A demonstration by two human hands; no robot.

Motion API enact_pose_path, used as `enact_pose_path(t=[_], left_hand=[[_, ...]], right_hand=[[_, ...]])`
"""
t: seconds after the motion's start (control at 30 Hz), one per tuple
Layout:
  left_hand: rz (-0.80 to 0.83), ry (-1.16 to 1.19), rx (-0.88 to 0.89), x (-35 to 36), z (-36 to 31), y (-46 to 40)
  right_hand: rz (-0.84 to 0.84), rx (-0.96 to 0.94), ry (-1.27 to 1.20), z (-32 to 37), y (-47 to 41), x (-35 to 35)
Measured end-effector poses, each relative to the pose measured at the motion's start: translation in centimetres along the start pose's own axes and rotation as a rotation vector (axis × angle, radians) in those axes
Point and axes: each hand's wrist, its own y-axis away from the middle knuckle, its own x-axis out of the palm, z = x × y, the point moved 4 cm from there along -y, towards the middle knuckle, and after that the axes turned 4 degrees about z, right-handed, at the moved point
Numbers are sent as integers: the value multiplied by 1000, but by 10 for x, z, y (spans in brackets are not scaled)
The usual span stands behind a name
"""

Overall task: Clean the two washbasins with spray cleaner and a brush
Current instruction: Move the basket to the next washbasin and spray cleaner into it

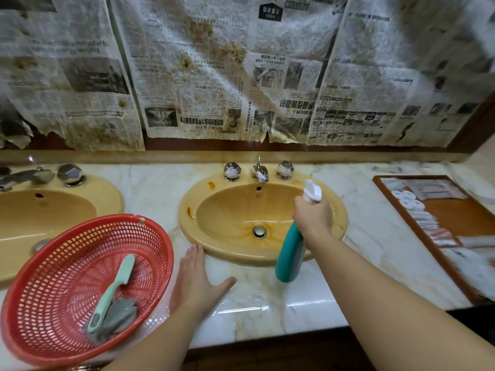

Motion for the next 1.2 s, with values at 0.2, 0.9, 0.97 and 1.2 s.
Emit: enact_pose_path(t=[0.2,0.9,0.97,1.2], left_hand=[[-42,-11,-5,-7,-6,2],[-15,19,-13,-4,-3,0],[-9,23,-9,-6,-5,1],[3,2,-11,-4,-4,0]], right_hand=[[269,14,18,-4,14,33],[631,-56,-35,-2,39,65],[688,-42,-29,-4,45,64],[797,-19,6,-21,64,53]])
